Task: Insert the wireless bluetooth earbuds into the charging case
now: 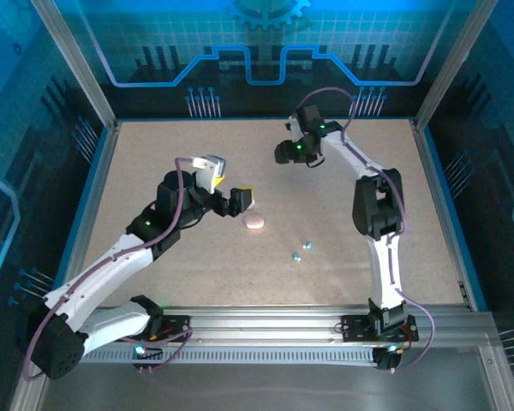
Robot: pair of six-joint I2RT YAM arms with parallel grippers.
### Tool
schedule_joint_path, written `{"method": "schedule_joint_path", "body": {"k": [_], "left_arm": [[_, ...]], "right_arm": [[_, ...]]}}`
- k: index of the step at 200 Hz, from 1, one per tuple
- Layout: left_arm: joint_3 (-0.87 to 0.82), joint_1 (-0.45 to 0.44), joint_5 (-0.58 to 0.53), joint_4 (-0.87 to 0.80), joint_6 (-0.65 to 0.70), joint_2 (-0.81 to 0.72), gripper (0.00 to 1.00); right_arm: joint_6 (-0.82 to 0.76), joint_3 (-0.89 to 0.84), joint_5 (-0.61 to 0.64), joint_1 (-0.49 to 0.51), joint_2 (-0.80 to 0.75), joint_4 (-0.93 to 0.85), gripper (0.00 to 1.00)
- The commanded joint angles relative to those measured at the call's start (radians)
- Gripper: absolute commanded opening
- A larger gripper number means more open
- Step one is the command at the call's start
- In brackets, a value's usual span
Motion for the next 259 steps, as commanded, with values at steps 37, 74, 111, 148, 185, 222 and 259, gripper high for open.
{"method": "schedule_joint_path", "body": {"k": [37, 74, 111, 148, 185, 222, 259], "left_arm": [[0.117, 0.025, 0.094, -0.122, -0.066, 0.116, 0.99], [0.127, 0.030, 0.100, -0.120, -0.090, 0.147, 0.99], [0.130, 0.036, 0.098, -0.119, -0.093, 0.151, 0.99], [0.127, 0.038, 0.094, -0.119, -0.093, 0.146, 0.99], [0.120, 0.039, 0.091, -0.117, -0.092, 0.140, 0.99], [0.120, 0.041, 0.089, -0.117, -0.093, 0.140, 0.99], [0.118, 0.042, 0.080, -0.122, -0.093, 0.134, 0.99]], "right_arm": [[-0.230, 0.285, 0.066, -0.007, 0.227, -0.127, 0.73], [-0.318, 0.405, 0.082, -0.007, 0.313, -0.140, 0.73], [-0.337, 0.505, 0.056, -0.012, 0.386, -0.162, 0.71], [-0.314, 0.548, 0.065, -0.014, 0.421, -0.157, 0.69], [-0.307, 0.549, 0.074, -0.009, 0.447, -0.146, 0.67], [-0.328, 0.550, 0.090, 0.001, 0.456, -0.131, 0.57], [-0.332, 0.551, 0.112, 0.008, 0.461, -0.115, 0.44]]}}
